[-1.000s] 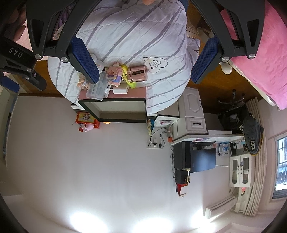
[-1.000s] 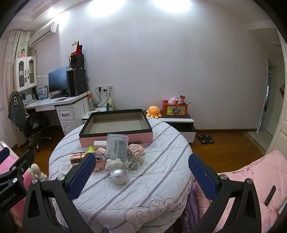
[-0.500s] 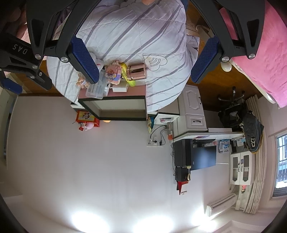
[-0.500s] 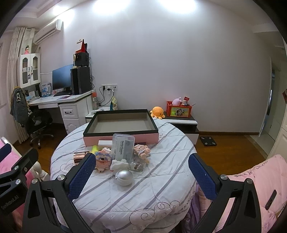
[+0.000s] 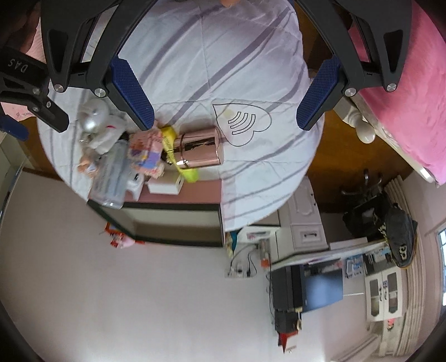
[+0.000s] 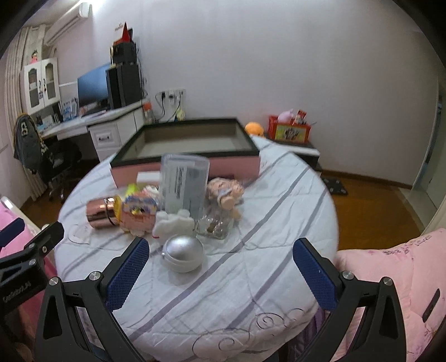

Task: Organize rigid objects
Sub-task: 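Grasp the rose-gold canister with left tool while right tool grasps the silver ball, then carry canister and silver ball into the box and open both tools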

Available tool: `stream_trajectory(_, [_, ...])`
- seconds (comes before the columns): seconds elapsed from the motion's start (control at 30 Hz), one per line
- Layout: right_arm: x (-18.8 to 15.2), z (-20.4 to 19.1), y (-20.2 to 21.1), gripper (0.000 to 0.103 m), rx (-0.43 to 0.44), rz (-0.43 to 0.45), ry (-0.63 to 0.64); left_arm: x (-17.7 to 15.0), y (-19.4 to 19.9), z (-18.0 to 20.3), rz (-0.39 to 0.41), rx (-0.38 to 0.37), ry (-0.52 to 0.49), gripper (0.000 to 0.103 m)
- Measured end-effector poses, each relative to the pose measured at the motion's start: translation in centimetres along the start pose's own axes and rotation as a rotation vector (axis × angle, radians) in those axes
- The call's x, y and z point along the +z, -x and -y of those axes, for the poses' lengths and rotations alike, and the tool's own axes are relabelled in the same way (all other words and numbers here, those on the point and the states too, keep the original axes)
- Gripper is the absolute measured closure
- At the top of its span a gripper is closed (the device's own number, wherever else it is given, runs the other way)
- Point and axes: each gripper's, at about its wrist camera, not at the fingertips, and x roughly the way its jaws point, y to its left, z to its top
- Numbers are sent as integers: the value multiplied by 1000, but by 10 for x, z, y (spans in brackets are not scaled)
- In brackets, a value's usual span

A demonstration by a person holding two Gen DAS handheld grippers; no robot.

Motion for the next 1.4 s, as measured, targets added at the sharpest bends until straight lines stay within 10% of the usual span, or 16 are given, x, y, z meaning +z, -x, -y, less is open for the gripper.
stream_trajectory(0.33, [-1,-10,-52,1,93,-126,36,12,-65,3,-127,-10,17,0])
stream_trajectory(0.8, [3,-19,-84,33,161,-239,64,22,-116,4,-222,-21,63,0])
stream_trajectory(1.0, [2,-13,-87,52,189,-249,55,23,-120,-2,-230,-113,74,42])
stream_trajectory(1.4, [12,1,-70,53,284,-232,18,22,-102,-9,-197,-109,13,48])
